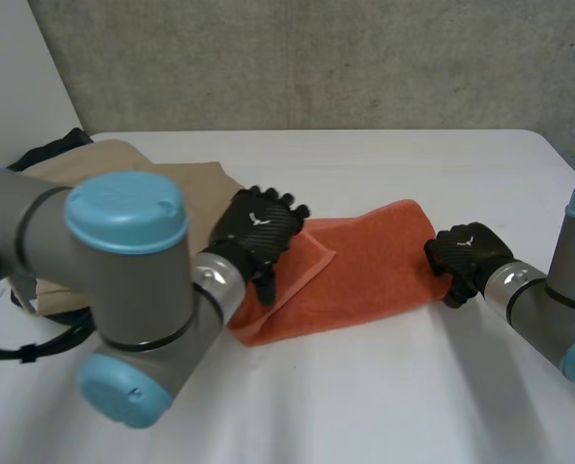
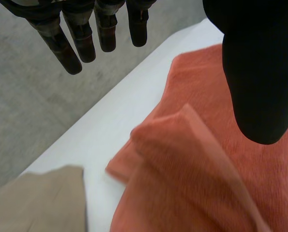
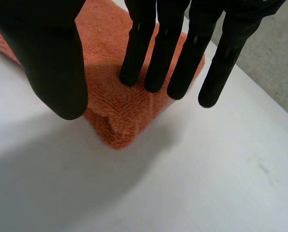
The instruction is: Fold the laundry.
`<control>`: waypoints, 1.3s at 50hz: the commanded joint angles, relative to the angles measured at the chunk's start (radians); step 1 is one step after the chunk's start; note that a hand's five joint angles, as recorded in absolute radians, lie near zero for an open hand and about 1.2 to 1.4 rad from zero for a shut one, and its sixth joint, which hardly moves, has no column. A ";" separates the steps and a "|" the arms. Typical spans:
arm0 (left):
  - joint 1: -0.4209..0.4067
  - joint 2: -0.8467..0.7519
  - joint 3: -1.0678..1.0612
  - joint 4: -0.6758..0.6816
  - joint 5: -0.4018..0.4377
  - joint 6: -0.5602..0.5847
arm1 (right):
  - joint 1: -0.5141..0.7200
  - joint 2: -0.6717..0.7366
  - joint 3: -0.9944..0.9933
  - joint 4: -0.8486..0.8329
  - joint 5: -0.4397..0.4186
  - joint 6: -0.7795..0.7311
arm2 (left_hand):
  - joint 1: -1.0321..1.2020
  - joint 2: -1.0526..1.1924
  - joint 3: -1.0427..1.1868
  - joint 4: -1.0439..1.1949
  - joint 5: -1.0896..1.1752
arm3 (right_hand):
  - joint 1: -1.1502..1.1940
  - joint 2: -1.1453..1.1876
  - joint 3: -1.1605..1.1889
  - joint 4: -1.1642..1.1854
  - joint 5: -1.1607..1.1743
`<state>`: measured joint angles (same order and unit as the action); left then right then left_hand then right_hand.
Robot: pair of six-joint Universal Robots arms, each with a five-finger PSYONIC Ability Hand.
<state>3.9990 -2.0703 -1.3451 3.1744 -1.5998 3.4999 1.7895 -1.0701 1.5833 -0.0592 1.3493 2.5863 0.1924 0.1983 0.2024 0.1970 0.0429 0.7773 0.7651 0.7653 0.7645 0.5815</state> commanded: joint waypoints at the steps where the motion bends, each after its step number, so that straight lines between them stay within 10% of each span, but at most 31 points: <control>1: -0.049 -0.178 0.204 -0.031 0.017 0.011 | -0.002 0.013 0.012 -0.011 -0.003 0.046 | -0.018 -0.024 -0.028 -0.022 -0.043 | -0.010 0.003 0.002 0.003 0.012; 20: -0.020 -0.542 0.676 -0.186 -0.172 0.145 | 0.005 0.079 0.027 -0.128 0.042 -0.086 | -0.018 -0.024 -0.028 -0.022 -0.043 | 0.034 0.047 0.046 0.047 0.056; 29: 0.124 -0.534 0.742 -0.111 -0.658 0.303 | 0.030 0.091 0.024 -0.137 0.050 -0.091 | -0.018 -0.024 -0.028 -0.022 -0.043 | 0.072 0.085 0.084 0.085 0.094; 48: -0.017 -0.338 0.438 -0.062 -0.086 0.088 | 0.050 0.090 0.037 -0.165 0.056 -0.084 | -0.018 -0.024 -0.028 -0.022 -0.043 | 0.199 0.211 0.211 0.212 0.220; 65: -0.011 -0.559 0.730 -0.244 -0.103 0.168 | 0.044 0.090 0.029 -0.169 0.051 -0.078 | -0.018 -0.024 -0.028 -0.022 -0.043 | 0.619 0.631 0.631 0.632 0.640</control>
<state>3.9787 -2.5970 -0.6854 3.0145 -1.6861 3.6433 1.8381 -0.9740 1.6097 -0.2288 1.4039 2.5026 0.1924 0.1983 0.2024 0.1970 0.0429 1.0654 1.1693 1.1818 1.1929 1.0077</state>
